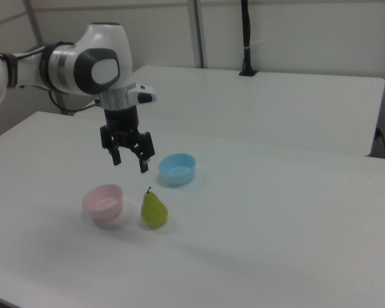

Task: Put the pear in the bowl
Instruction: 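Move the open gripper down over the green pear, then close the gripper on the green pear and lift it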

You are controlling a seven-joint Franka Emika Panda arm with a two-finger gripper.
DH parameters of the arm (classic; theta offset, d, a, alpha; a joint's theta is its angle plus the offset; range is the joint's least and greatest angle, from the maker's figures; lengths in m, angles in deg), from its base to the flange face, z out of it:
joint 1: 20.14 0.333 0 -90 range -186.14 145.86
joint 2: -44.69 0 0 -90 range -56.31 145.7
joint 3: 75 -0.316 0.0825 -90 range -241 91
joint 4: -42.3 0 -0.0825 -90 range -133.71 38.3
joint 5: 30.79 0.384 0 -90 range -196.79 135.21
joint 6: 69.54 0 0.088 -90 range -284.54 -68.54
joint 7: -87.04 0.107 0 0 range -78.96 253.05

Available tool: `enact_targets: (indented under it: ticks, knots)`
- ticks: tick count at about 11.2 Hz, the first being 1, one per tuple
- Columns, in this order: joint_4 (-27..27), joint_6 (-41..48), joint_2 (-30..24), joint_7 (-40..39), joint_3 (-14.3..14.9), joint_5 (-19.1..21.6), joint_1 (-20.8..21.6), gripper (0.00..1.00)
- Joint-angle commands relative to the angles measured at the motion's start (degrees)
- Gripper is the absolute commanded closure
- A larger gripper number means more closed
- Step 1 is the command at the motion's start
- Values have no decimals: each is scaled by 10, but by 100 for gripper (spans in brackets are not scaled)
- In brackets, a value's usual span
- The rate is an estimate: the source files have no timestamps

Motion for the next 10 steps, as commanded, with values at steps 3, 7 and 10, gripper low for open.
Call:
enact_targets:
  ticks: [3, 7, 10]
  knots:
    - [-53, -95, 42, 3, 1, -41, 1, 0]
    - [-59, -143, 87, 5, 1, -51, 4, 3]
    - [-61, -163, 113, 5, 1, -64, 3, 7]
